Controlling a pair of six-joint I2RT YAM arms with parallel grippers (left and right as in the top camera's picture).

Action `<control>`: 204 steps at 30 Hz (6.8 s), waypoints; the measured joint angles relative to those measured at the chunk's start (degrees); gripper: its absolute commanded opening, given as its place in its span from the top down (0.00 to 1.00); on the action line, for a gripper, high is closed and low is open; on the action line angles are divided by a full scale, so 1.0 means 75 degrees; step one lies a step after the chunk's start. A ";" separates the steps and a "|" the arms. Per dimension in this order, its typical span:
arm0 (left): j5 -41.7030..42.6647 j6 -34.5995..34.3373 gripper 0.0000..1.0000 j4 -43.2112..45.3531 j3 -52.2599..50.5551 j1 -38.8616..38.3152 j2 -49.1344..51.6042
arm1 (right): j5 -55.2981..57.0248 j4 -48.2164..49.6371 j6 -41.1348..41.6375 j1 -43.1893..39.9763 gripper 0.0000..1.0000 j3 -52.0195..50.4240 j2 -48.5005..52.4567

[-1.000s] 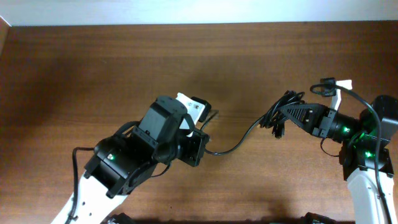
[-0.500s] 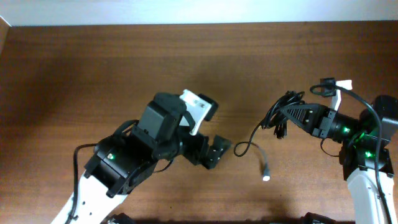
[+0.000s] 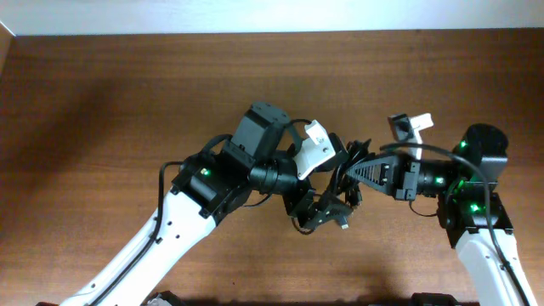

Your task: Untangle cables

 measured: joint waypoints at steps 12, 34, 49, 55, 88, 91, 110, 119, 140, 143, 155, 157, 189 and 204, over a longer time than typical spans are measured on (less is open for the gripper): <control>-0.0796 0.0070 1.00 -0.0105 0.0000 -0.0017 0.0003 | 0.0274 -0.0009 -0.0055 0.0396 0.96 0.0000 0.0000; -0.3147 0.3541 1.00 -0.0219 -0.0003 0.0009 0.0026 | 0.2763 -0.0315 0.2973 0.0411 0.25 0.0000 0.0070; -0.1588 0.5423 0.49 -0.0720 -0.0003 0.0041 0.0041 | 0.3010 -0.0364 0.3264 0.0411 0.96 0.0000 0.0070; -0.1335 0.5432 0.10 -0.0889 -0.0003 0.0029 0.0041 | 0.3002 -0.0280 0.2652 0.0414 0.96 0.0000 0.0070; 0.1003 0.6070 1.00 -0.1827 0.0009 0.1964 -0.0487 | -0.0321 0.3663 0.1434 0.1384 0.62 -0.0044 0.0041; 0.0965 0.6076 1.00 -0.1856 0.0009 0.1967 -0.0487 | -0.0271 0.3681 0.1480 0.1381 0.01 -0.0041 0.0041; -0.2637 0.0382 1.00 0.0571 -0.0023 0.1043 -0.0393 | 0.3153 -0.0801 0.5619 0.0449 0.25 0.0050 0.0041; -0.2620 0.0519 1.00 0.1134 -0.0026 0.0603 0.0332 | 0.3462 -0.0766 0.6749 0.0449 0.65 0.0050 0.0041; -0.1096 0.0516 1.00 0.1166 -0.0026 -0.0029 0.0338 | 0.4814 -0.0804 0.6837 0.0428 0.96 0.0050 0.0044; -0.1323 0.0510 1.00 0.1166 -0.0026 -0.0082 0.0338 | 0.4838 -0.0807 0.6819 0.0428 0.96 0.0050 0.0058; -0.3570 -0.2780 1.00 0.1142 -0.0026 0.0924 0.0338 | 0.4383 -0.0965 0.5692 0.0431 0.96 0.0050 0.0099; -0.4147 -0.2911 1.00 0.0886 -0.0023 0.0950 0.0338 | 0.4182 -0.0892 0.5511 0.0431 0.96 0.0047 0.0099; -0.1868 0.0000 0.01 0.0271 -0.0026 0.0184 0.0930 | 0.4945 -0.1996 0.4185 0.0431 0.96 0.0038 0.0122; -0.2827 -0.1553 0.01 0.0551 -0.0026 0.0184 0.1084 | 0.4916 -0.2264 0.3771 0.0431 0.96 0.0038 0.0122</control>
